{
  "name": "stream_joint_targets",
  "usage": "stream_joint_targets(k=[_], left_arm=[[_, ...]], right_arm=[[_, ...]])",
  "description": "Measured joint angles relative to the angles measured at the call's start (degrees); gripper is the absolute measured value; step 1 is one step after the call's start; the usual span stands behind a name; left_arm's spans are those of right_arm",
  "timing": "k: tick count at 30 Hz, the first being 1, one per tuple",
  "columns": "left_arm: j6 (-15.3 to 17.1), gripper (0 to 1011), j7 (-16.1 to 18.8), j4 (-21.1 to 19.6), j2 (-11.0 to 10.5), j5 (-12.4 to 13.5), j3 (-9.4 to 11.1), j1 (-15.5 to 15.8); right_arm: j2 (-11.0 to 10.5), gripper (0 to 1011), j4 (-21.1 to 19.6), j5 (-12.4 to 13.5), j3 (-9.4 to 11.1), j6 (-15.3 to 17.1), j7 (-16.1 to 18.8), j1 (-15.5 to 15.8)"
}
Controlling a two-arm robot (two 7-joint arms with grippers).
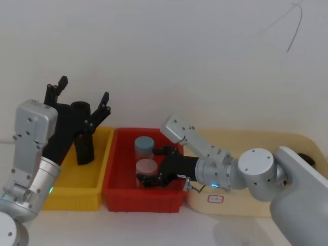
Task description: Pick up the garbage bag with the one hand and transfer it to the other hand.
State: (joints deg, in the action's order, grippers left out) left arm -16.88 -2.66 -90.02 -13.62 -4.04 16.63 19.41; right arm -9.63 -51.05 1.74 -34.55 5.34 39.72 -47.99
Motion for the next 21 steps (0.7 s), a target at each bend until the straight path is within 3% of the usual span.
stream_joint_targets(k=[4,12,21], left_arm=[[0.0,1002,0.0,0.0,0.0,0.0,0.0,0.0],[0.0,1002,0.0,0.0,0.0,0.0,0.0,0.0],[0.0,1002,0.0,0.0,0.0,0.0,0.0,0.0]], right_arm=[[0.1,908,0.5,0.0,-0.4,-0.2,0.4,-0.4],[0.0,677,1.4,0.0,-1.2,-0.4,1.2,-1.3],[-0.3,672,1.6,0.2,-1.8,-0.7,1.7,-1.7]])
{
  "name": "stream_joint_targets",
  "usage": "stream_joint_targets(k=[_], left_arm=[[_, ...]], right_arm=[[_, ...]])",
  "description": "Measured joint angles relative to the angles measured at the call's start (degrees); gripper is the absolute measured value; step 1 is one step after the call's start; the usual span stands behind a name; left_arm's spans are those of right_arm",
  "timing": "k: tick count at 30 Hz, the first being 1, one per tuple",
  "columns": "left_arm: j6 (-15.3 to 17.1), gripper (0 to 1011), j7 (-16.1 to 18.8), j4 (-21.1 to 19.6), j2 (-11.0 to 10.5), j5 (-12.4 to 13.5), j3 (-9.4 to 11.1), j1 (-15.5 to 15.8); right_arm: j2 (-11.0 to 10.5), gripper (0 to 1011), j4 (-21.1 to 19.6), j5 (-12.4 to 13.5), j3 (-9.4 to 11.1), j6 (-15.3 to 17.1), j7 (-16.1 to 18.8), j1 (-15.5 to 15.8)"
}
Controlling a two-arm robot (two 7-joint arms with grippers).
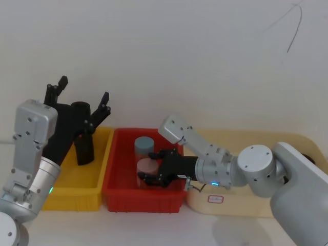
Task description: Pick up the garbage bag with the one hand and transfer it to the other hand.
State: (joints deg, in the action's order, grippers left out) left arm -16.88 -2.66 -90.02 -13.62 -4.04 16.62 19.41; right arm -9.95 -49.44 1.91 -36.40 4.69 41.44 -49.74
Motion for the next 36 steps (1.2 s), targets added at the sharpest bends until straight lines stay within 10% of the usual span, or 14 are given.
stream_joint_targets(k=[36], left_arm=[[0.0,1002,0.0,0.0,0.0,0.0,0.0,0.0]], right_arm=[[-3.9,672,-13.1,5.7,5.3,-1.7,-4.1,2.1]])
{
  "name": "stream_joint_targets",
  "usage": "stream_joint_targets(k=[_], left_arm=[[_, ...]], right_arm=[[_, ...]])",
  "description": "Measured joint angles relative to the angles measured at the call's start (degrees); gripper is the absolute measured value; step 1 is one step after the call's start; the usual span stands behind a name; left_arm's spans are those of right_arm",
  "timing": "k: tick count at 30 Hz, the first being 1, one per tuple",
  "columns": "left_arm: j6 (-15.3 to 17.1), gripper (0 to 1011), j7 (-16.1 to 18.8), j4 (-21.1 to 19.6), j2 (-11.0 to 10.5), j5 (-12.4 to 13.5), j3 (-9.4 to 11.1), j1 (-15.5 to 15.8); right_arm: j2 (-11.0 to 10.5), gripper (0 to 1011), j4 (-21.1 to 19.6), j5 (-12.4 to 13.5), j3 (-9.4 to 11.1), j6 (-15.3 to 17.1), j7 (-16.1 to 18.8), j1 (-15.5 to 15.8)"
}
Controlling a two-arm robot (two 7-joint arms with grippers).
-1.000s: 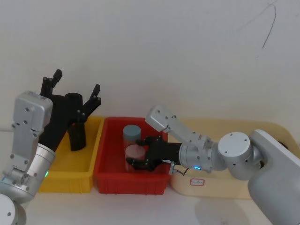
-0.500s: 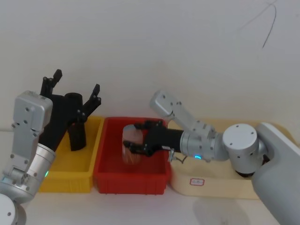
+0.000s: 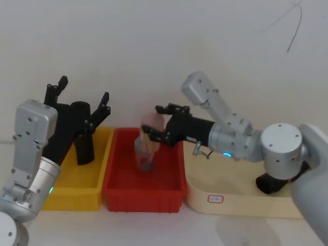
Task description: Pick up the garbage bag with the one hand and transfer it to the other hand.
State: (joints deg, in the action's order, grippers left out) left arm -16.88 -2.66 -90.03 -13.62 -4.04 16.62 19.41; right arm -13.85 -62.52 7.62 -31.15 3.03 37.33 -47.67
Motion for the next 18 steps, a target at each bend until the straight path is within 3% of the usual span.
stream_joint_targets(k=[18], left_arm=[[0.0,1002,0.0,0.0,0.0,0.0,0.0,0.0]], right_arm=[[-7.8,672,-7.4,1.6,4.9,1.6,-4.6,5.8]])
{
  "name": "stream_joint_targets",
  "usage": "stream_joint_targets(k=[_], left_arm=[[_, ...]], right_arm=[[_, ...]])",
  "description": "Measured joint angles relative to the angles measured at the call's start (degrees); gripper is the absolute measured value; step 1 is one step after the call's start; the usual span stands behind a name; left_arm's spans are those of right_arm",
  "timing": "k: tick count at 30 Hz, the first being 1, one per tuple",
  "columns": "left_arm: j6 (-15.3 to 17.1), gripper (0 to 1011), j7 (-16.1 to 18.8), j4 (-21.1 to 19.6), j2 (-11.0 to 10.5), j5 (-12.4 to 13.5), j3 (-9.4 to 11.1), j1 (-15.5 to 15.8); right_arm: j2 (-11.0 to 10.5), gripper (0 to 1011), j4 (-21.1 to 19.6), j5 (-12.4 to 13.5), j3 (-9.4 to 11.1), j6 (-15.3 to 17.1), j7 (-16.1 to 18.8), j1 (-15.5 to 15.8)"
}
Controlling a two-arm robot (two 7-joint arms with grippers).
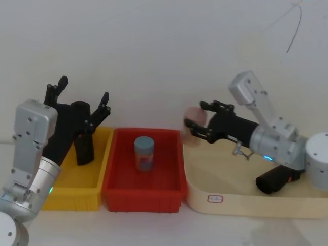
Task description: Pick up the garbage bag with the one hand and transfer it to the other hand.
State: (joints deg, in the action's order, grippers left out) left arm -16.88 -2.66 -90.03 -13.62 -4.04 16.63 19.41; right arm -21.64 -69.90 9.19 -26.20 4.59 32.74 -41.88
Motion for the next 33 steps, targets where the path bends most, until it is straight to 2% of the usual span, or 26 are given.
stream_joint_targets(k=[4,6,7,9,10,13,17,33], left_arm=[[0.0,1002,0.0,0.0,0.0,0.0,0.0,0.0],[0.0,1002,0.0,0.0,0.0,0.0,0.0,0.0],[0.0,1002,0.0,0.0,0.0,0.0,0.0,0.0],[0.0,1002,0.0,0.0,0.0,0.0,0.0,0.0],[0.0,1002,0.0,0.0,0.0,0.0,0.0,0.0],[0.0,1002,0.0,0.0,0.0,0.0,0.0,0.0],[0.0,1002,0.0,0.0,0.0,0.0,0.0,0.0],[0.0,1002,0.0,0.0,0.0,0.0,0.0,0.0]], right_arm=[[-1.3,672,-0.9,0.0,0.8,0.6,-1.0,1.4],[-2.0,712,-1.4,0.0,1.2,0.9,-1.6,2.3],[-2.4,771,-1.7,0.0,1.4,1.1,-1.9,2.9],[-2.7,827,-1.9,0.0,1.6,1.2,-2.2,3.3],[-2.8,827,-2.1,0.0,1.7,1.2,-2.3,3.5],[-3.3,922,-2.7,0.0,2.2,1.3,-2.8,4.4],[-3.5,998,-3.9,0.2,2.9,1.1,-3.4,5.5],[-2.6,1000,-11.3,3.2,6.0,-2.7,-6.3,10.1]])
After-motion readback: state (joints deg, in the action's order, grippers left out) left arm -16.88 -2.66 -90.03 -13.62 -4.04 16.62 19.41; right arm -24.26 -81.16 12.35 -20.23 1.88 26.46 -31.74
